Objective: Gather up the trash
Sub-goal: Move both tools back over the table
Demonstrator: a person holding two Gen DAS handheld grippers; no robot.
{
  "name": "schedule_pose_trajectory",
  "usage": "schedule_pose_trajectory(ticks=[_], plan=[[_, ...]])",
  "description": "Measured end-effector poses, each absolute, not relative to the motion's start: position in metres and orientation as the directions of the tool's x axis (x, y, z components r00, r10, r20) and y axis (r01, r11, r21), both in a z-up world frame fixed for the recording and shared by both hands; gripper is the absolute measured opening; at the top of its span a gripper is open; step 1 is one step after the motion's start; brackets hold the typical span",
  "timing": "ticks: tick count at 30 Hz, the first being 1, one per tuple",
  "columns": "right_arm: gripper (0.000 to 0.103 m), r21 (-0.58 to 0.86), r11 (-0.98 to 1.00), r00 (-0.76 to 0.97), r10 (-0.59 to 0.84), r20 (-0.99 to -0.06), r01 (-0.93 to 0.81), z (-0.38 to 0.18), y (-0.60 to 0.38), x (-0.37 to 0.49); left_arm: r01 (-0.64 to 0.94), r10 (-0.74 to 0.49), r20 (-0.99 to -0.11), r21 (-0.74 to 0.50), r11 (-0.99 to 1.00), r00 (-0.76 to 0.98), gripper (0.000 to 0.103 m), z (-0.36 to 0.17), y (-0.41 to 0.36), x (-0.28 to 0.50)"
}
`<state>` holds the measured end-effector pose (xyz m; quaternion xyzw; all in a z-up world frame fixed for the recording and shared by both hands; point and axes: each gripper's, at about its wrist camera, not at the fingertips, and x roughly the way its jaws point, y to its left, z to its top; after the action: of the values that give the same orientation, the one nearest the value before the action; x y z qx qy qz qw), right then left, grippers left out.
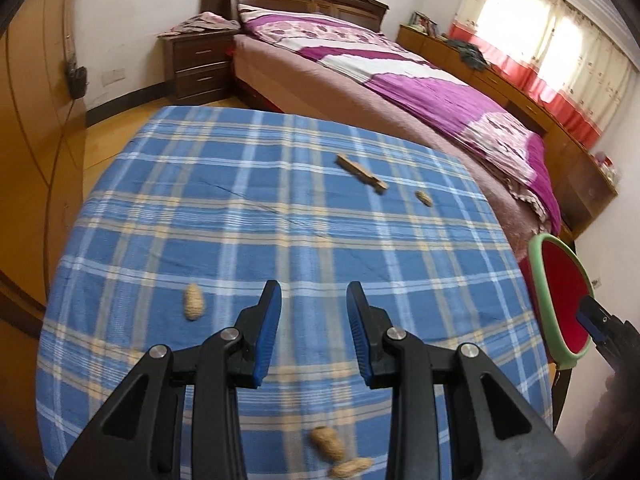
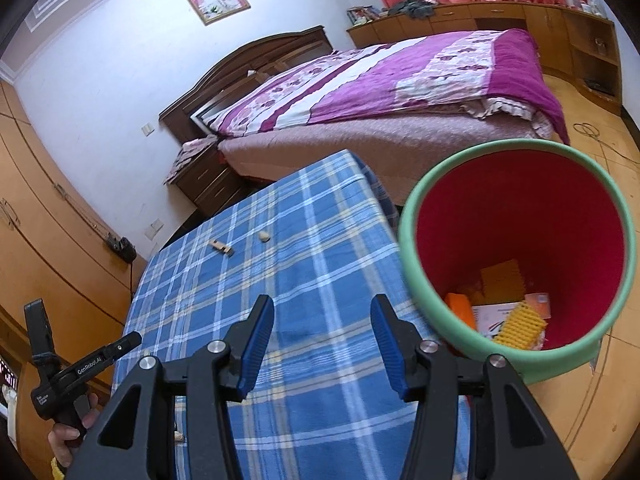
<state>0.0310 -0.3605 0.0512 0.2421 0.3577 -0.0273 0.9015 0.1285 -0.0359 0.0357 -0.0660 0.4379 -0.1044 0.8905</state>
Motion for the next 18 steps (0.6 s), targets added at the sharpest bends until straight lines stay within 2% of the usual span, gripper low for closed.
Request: schedule_pose_trajectory(ticks=[18], plan=[[0.054, 0.344, 0.934, 0.664, 0.195, -0.722, 0.100, 0.031, -0.290, 0.127, 0.047, -0.162, -0.769, -0.169, 0.984, 0.618, 0.034, 0.027, -0.006, 0.176]])
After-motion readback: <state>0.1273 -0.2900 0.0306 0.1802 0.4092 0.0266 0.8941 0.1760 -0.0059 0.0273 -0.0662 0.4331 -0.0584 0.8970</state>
